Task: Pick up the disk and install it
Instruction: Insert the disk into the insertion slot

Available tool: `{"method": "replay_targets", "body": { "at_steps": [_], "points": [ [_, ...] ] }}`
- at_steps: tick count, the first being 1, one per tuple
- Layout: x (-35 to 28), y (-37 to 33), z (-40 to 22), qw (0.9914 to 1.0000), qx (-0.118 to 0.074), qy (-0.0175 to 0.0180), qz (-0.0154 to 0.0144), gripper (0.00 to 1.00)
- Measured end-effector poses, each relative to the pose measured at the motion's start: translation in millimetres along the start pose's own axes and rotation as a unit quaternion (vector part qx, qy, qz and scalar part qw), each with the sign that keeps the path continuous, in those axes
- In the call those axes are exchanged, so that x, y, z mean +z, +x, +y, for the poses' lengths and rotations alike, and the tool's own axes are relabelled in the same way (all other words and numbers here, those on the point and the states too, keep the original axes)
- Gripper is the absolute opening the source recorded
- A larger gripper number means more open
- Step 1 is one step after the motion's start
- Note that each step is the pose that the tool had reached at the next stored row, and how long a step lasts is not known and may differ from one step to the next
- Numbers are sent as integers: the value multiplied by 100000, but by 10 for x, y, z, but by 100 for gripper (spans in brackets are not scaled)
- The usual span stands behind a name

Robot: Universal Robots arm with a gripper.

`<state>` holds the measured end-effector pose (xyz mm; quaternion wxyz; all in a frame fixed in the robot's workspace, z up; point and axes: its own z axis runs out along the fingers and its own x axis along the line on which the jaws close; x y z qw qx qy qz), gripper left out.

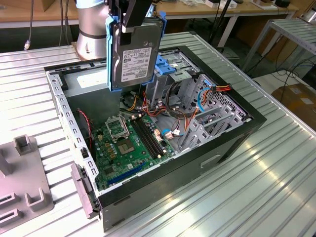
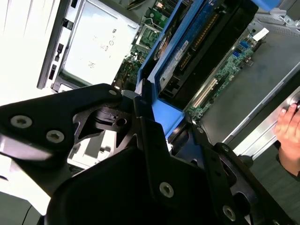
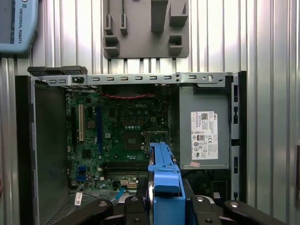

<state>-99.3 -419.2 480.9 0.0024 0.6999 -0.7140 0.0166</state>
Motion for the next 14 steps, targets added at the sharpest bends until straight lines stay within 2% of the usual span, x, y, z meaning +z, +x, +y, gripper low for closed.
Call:
{"method": "replay_targets", "body": {
  "at_steps": [7, 14],
  "points": [
    [5, 138, -2, 100000, 3, -1, 32, 37],
    [19, 402, -7, 100000, 3, -2, 72, 37]
  ]
}}
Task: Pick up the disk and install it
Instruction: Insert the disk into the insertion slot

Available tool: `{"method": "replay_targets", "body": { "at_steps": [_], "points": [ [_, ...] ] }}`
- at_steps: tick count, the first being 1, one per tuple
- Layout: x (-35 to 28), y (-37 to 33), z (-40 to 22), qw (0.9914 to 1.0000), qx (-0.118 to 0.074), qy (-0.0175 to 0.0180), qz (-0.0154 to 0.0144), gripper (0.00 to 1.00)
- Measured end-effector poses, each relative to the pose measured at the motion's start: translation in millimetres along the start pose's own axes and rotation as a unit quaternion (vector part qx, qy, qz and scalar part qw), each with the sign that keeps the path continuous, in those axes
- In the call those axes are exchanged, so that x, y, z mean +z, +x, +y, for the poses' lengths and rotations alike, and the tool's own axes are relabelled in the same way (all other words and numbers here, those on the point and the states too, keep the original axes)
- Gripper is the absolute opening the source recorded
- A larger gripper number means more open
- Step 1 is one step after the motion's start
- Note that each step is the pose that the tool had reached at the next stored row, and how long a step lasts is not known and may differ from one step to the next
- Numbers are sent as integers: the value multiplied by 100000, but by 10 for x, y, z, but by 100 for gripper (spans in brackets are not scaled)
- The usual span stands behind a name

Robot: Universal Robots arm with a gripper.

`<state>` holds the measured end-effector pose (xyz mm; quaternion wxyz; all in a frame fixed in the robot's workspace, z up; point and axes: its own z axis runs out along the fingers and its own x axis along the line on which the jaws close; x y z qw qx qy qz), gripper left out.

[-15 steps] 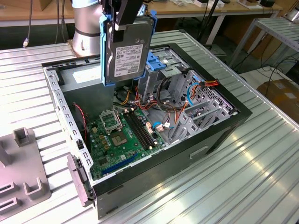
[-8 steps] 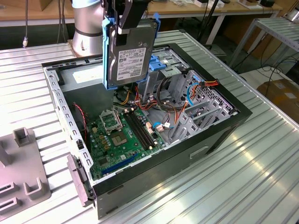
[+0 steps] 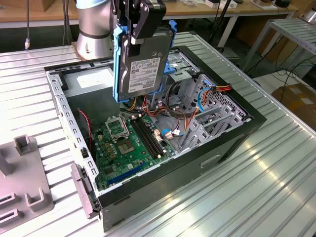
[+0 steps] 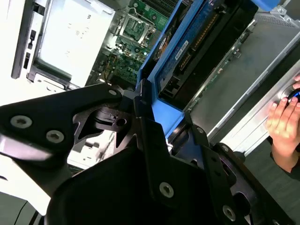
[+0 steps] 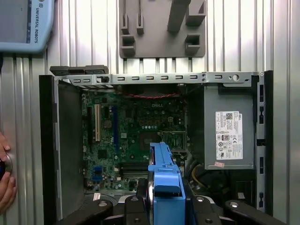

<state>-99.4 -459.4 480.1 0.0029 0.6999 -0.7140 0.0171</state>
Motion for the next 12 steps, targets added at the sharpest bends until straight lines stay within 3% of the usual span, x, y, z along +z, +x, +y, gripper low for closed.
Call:
{"method": "replay_targets", "body": {
  "at_steps": [2, 12],
  "points": [
    [8, 120, -3, 100000, -4, 4, 22, 37],
    [31, 513, -10, 100000, -9, 5, 213, 37]
  ]
}}
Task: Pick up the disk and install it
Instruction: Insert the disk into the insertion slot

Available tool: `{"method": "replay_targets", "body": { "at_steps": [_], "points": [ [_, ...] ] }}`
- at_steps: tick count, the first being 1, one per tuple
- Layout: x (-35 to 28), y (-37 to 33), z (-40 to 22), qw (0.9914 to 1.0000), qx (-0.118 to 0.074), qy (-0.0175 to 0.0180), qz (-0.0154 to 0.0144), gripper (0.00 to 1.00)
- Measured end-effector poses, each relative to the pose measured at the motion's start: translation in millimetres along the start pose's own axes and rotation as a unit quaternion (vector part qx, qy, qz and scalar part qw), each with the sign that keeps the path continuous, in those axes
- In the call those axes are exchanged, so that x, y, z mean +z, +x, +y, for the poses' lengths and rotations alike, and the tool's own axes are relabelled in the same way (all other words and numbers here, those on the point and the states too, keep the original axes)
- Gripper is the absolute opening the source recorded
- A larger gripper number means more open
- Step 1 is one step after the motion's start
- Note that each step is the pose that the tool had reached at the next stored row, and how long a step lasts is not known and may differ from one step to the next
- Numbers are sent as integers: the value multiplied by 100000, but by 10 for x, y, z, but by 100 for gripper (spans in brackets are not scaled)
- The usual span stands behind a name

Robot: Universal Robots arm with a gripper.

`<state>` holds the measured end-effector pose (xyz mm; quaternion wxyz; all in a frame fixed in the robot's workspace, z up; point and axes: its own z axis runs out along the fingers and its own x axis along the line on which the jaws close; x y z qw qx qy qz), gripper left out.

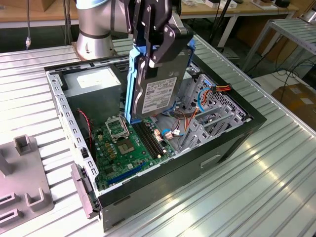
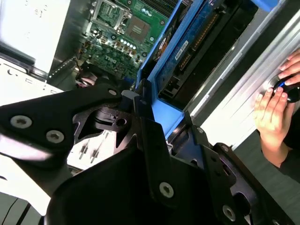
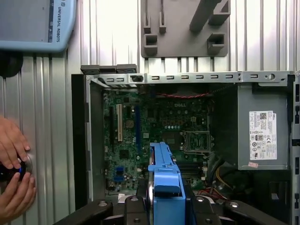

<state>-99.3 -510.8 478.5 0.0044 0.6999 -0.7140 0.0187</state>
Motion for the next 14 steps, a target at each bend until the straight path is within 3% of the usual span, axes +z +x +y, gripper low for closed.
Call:
{"method": "replay_targets", "body": {
  "at_steps": [11, 13, 14],
  "points": [
    [31, 447, -8, 100000, 2, 5, 133, 37],
    [37, 538, -10, 100000, 1, 7, 154, 37],
    [45, 615, -19, 100000, -2, 12, 173, 37]
  ]
}}
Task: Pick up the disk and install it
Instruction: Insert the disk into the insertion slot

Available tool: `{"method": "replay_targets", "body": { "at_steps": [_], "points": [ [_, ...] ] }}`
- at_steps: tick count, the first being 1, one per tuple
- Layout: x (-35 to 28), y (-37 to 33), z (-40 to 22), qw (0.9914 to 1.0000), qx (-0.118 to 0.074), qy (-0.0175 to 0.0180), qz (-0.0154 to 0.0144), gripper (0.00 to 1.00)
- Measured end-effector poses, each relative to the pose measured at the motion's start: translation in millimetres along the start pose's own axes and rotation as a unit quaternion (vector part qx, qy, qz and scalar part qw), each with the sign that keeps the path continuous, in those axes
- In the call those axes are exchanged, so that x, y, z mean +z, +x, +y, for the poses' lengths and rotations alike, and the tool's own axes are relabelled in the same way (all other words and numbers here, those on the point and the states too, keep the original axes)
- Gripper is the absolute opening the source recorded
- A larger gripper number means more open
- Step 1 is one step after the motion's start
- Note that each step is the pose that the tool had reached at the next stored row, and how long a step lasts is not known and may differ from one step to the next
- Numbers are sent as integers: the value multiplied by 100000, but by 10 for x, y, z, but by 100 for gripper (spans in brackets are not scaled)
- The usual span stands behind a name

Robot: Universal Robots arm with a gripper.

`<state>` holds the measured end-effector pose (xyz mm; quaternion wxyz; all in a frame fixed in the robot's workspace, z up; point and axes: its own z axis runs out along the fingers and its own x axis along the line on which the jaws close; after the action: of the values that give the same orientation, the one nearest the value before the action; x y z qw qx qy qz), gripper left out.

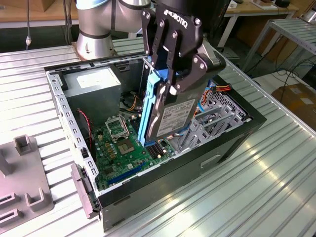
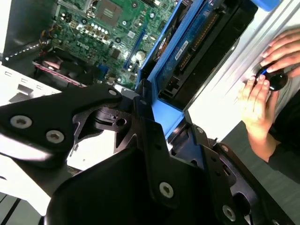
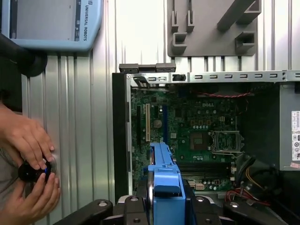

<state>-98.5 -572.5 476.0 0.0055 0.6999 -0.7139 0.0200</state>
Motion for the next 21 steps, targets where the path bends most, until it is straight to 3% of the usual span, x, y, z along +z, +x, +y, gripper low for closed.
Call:
{"method": "replay_targets", "body": {
  "at_steps": [1, 4, 8, 12, 14, 17, 21],
  "points": [
    [-1, -2, -64, 100000, -9, -27, 16, 37],
    [1, -3, -73, 100000, 0, -32, 16, 37],
    [3, -25, -221, 100000, -4, -39, 22, 37],
    [10, -48, -415, 100000, 0, -85, 22, 37],
    [21, -87, -578, 100000, -3, -138, 21, 37],
    [45, -134, -770, 100000, -6, -224, 24, 37],
    [79, -159, -974, 99998, -23, -584, 31, 37]
  ]
}}
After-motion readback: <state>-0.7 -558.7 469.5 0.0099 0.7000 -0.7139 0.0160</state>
